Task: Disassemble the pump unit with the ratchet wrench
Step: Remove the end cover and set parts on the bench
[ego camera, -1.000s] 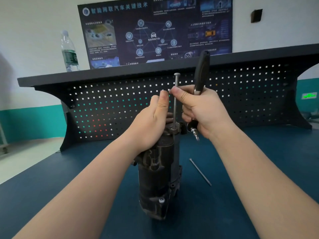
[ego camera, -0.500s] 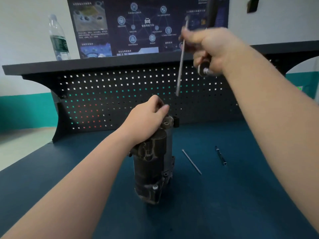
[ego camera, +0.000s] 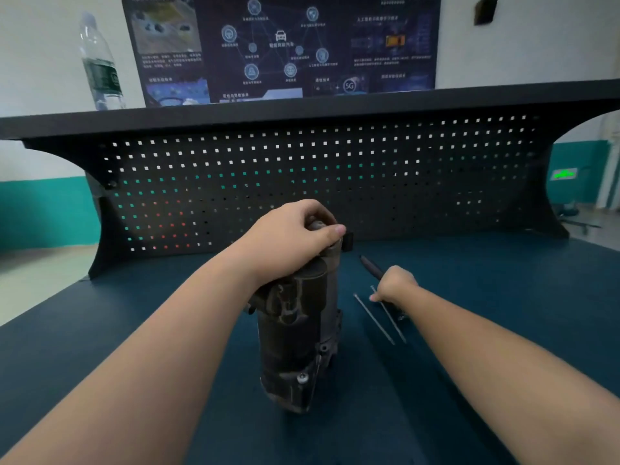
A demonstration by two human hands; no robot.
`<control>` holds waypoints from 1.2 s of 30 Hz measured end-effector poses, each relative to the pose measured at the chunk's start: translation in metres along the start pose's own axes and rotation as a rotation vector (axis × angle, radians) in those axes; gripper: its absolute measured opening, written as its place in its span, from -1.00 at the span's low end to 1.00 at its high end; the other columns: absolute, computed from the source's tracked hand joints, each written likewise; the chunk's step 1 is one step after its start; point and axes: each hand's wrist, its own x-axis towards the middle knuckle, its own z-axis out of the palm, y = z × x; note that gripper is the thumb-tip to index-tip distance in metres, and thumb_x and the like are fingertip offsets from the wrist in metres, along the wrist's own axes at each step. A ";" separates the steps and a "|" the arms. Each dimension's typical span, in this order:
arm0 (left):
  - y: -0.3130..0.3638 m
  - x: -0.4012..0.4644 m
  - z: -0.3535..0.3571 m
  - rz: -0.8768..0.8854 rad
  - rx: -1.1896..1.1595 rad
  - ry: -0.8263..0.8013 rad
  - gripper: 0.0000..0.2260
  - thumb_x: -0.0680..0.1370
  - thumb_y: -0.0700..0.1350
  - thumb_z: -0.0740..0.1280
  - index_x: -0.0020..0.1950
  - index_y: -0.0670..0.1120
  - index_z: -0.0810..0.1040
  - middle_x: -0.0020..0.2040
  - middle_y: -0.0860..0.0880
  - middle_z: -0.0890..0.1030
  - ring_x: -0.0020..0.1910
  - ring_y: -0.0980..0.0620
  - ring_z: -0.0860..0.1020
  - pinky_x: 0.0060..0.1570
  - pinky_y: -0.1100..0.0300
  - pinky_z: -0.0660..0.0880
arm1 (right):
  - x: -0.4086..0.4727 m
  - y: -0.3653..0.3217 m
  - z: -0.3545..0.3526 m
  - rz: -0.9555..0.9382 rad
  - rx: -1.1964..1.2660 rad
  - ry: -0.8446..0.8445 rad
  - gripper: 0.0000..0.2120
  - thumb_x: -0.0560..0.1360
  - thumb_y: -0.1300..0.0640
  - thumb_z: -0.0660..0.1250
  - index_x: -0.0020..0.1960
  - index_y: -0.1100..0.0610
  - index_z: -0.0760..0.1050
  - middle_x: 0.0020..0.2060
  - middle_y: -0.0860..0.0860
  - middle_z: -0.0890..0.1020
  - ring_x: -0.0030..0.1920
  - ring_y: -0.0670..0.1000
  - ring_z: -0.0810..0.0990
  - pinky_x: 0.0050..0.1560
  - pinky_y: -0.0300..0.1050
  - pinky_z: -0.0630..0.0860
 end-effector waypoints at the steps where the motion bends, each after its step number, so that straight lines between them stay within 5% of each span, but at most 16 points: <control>1: 0.000 0.000 0.000 0.004 0.004 0.001 -0.85 0.52 0.15 0.31 -0.02 0.12 0.56 -0.13 0.14 0.63 -0.13 0.14 0.57 -0.09 0.19 0.49 | 0.003 -0.001 0.005 0.010 -0.006 -0.001 -0.55 0.37 -0.03 0.54 -0.02 0.20 0.37 -0.20 0.06 0.49 -0.21 0.07 0.48 -0.37 -0.12 0.37; 8: -0.002 -0.002 -0.001 0.005 -0.068 0.013 -0.84 0.56 0.13 0.28 -0.05 0.10 0.59 -0.18 0.14 0.66 -0.17 0.20 0.60 -0.10 0.21 0.49 | 0.013 0.001 0.015 0.055 0.095 -0.002 -0.52 0.31 -0.11 0.57 -0.16 0.18 0.37 -0.29 0.04 0.48 -0.29 0.05 0.49 -0.42 -0.13 0.35; 13: -0.010 -0.005 -0.006 0.014 -0.099 0.052 -0.79 0.62 -0.02 0.22 -0.07 0.11 0.65 -0.11 0.22 0.66 -0.08 0.30 0.58 -0.05 0.32 0.48 | -0.012 0.002 -0.002 0.054 0.327 0.121 -0.68 0.44 0.01 0.47 -0.09 0.21 0.43 -0.26 0.07 0.53 -0.34 0.06 0.49 -0.43 -0.14 0.36; 18: -0.015 -0.005 -0.008 0.028 -0.124 0.044 -0.77 0.62 -0.08 0.24 -0.12 0.17 0.61 -0.10 0.25 0.66 -0.08 0.33 0.58 -0.05 0.32 0.48 | -0.096 -0.009 -0.043 -0.460 0.986 0.279 -0.71 0.37 -0.20 0.44 -0.24 0.02 0.57 -0.47 -0.10 0.55 -0.49 -0.14 0.46 -0.44 -0.23 0.35; 21: -0.013 -0.004 -0.008 0.029 -0.120 0.042 -0.78 0.62 -0.09 0.24 -0.12 0.18 0.60 -0.10 0.19 0.66 -0.09 0.26 0.59 -0.05 0.27 0.50 | -0.151 -0.018 -0.065 -0.817 1.056 0.088 -0.61 0.20 -0.33 0.50 -0.11 -0.12 0.63 -0.23 -0.16 0.68 -0.46 -0.30 0.53 -0.44 -0.47 0.37; 25: -0.008 0.001 -0.004 0.002 -0.065 0.050 -0.86 0.62 -0.06 0.22 -0.07 0.14 0.52 -0.07 0.10 0.62 -0.05 0.14 0.57 -0.09 0.20 0.47 | -0.169 -0.030 -0.070 -0.909 0.829 -0.050 -0.50 0.14 -0.22 0.50 0.05 -0.11 0.62 -0.06 -0.25 0.69 0.01 -0.29 0.62 0.07 -0.35 0.51; 28: -0.003 0.004 -0.001 -0.052 -0.057 0.058 -0.91 0.64 0.00 0.16 -0.01 0.06 0.42 -0.11 0.06 0.60 -0.12 0.12 0.55 -0.20 0.21 0.42 | -0.167 -0.031 -0.069 -0.858 0.810 -0.056 -0.30 0.11 -0.23 0.52 0.21 -0.02 0.59 0.04 -0.17 0.69 0.11 -0.23 0.60 0.26 -0.16 0.48; 30: 0.003 0.001 0.000 -0.005 -0.086 0.168 -0.87 0.65 0.03 0.12 -0.02 0.04 0.40 -0.13 0.03 0.60 -0.15 0.09 0.54 -0.22 0.21 0.43 | -0.164 -0.031 -0.069 -0.823 0.835 -0.061 -0.24 0.12 -0.21 0.55 0.27 0.04 0.56 0.06 -0.16 0.67 0.12 -0.24 0.59 0.27 -0.19 0.47; 33: 0.003 -0.022 -0.003 0.174 -0.132 0.654 -0.83 0.65 0.02 0.11 -0.11 0.15 0.42 -0.14 -0.02 0.65 -0.28 0.06 0.51 -0.26 0.16 0.40 | -0.160 -0.031 -0.068 -0.790 0.805 -0.039 -0.29 0.18 -0.14 0.60 0.28 0.03 0.55 0.05 -0.22 0.65 0.09 -0.32 0.57 0.13 -0.40 0.43; 36: -0.018 -0.065 0.011 0.207 -0.205 0.887 -0.89 0.58 0.20 0.15 0.06 0.28 0.41 0.04 0.22 0.59 0.02 0.16 0.54 0.05 0.20 0.42 | -0.157 -0.032 -0.067 -0.781 0.790 -0.042 -0.29 0.15 -0.18 0.59 0.26 -0.02 0.56 0.01 -0.28 0.64 0.03 -0.40 0.55 -0.04 -0.55 0.40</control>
